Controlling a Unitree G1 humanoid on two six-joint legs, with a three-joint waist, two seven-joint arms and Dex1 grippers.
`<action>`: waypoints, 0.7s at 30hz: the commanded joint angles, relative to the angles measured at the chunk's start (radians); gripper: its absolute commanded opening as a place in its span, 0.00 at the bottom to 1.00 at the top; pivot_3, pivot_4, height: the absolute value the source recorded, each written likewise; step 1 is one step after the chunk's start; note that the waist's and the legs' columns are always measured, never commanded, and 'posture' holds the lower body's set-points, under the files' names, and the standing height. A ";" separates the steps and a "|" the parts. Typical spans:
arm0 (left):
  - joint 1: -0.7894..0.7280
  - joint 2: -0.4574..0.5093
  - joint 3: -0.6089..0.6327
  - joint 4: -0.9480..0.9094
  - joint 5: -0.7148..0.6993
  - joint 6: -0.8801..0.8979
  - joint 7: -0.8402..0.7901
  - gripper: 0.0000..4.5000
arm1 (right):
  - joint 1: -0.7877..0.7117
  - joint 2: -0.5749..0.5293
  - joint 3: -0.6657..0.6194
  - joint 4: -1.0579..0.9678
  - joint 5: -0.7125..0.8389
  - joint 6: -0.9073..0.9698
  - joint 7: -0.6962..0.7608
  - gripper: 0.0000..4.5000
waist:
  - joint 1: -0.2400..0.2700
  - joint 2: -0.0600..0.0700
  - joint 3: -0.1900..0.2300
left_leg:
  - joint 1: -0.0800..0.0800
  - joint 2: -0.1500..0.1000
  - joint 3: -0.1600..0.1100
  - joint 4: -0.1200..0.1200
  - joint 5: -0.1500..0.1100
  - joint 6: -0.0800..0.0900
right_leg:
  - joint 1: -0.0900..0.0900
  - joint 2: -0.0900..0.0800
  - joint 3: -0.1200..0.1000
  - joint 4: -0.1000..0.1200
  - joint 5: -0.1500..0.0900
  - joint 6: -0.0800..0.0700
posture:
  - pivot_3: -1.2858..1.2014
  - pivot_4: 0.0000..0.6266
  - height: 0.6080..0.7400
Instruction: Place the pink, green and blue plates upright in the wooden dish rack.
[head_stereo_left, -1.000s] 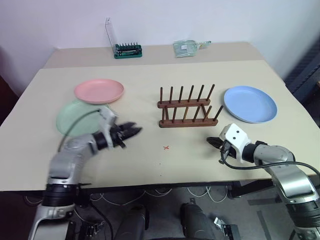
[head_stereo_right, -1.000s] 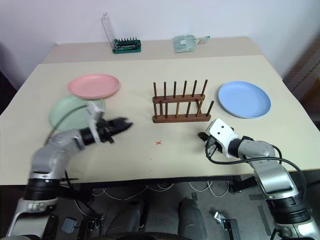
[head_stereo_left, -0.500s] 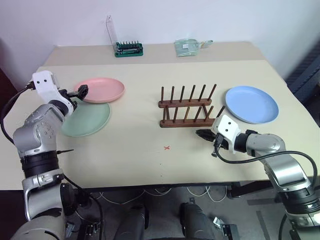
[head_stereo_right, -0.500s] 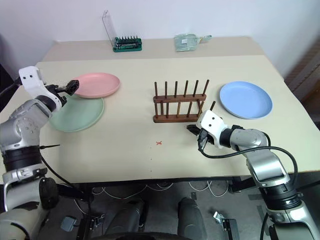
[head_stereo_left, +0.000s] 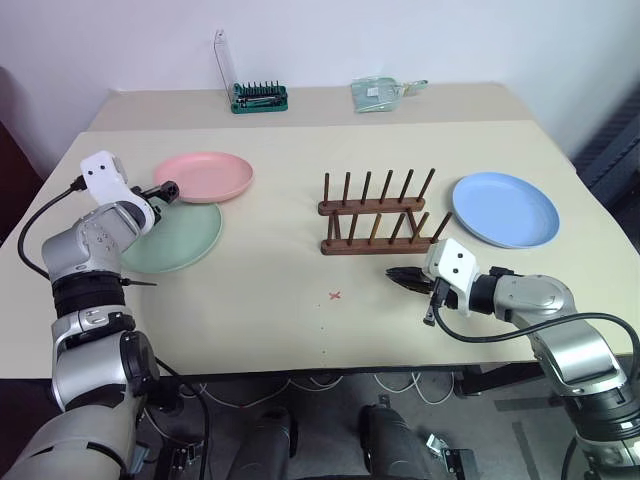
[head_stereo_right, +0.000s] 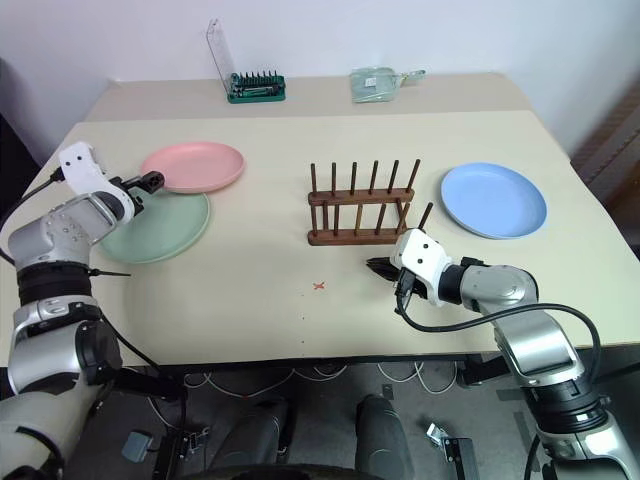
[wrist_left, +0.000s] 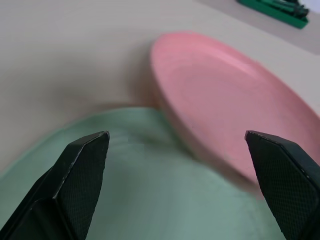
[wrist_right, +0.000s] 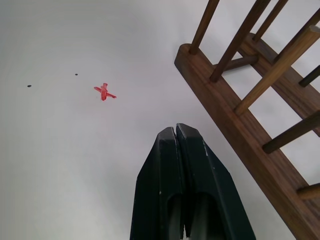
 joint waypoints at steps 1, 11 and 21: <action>-0.037 0.006 0.007 0.019 0.000 -0.039 -0.007 0.99 | -0.017 -0.021 -0.046 -0.056 0.020 0.020 -0.007 0.00 | -0.002 0.000 0.000 | 0.000 0.000 0.000 0.000 0.000 0.000 | 0.000 0.000 0.000 0.000 0.000 0.000 | 0.52 0.24 1.00; -0.099 -0.028 0.014 0.095 -0.009 -0.038 0.024 0.99 | -0.027 -0.019 -0.048 -0.088 0.020 0.066 -0.017 0.00 | 0.002 0.000 0.000 | -0.001 0.000 0.000 0.000 0.000 0.000 | 0.000 0.000 0.000 0.000 0.000 0.000 | 0.52 0.24 1.00; -0.157 -0.065 0.029 0.193 -0.009 -0.071 0.060 0.46 | -0.024 -0.027 -0.064 -0.084 0.011 0.059 -0.028 0.00 | -0.006 -0.001 0.000 | -0.001 0.000 0.000 0.000 0.000 0.000 | -0.002 0.000 0.000 0.001 0.000 0.000 | 0.52 0.24 1.00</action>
